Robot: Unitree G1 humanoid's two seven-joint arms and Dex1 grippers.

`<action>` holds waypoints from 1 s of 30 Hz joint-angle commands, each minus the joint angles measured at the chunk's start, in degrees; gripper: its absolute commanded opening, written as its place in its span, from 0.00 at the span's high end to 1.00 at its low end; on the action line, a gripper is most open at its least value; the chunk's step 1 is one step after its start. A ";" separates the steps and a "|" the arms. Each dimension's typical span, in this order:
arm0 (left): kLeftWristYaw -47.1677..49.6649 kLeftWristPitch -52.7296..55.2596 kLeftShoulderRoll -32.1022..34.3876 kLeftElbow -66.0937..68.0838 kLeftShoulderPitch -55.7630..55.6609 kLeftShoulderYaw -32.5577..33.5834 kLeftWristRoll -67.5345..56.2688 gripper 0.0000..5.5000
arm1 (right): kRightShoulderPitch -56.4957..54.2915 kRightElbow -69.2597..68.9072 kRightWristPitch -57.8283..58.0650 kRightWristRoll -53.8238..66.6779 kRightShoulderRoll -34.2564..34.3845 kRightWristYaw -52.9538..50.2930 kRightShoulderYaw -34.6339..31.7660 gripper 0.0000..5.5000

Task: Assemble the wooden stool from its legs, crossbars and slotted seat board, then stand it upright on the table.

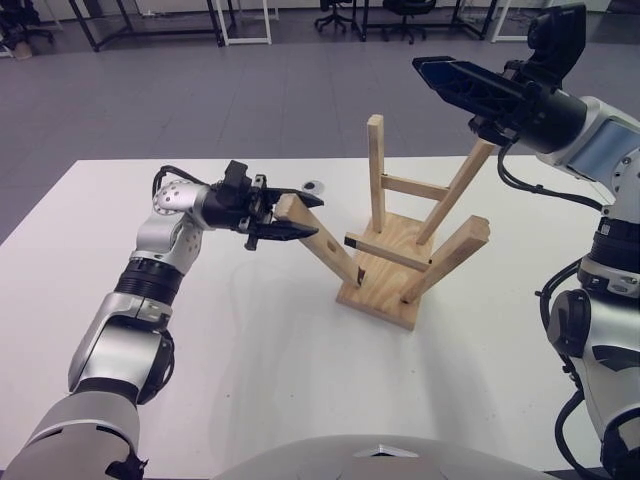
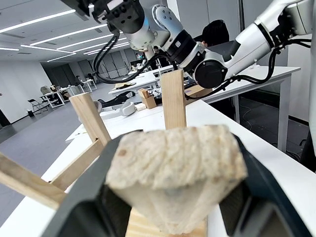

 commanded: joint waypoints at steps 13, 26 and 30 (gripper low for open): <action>-0.53 3.93 6.49 6.47 -15.68 -15.25 -4.07 0.63 | 0.10 -1.09 -1.35 -1.02 1.26 0.34 -0.27 0.34; -0.53 -1.25 5.87 9.54 -20.79 -25.89 -6.14 0.63 | 2.68 -3.57 -1.65 0.27 2.81 -2.01 -2.33 0.34; -0.53 -1.22 4.46 12.67 -22.65 -26.51 -6.19 0.63 | 3.21 -4.48 -1.71 1.20 3.42 -3.20 -2.41 0.34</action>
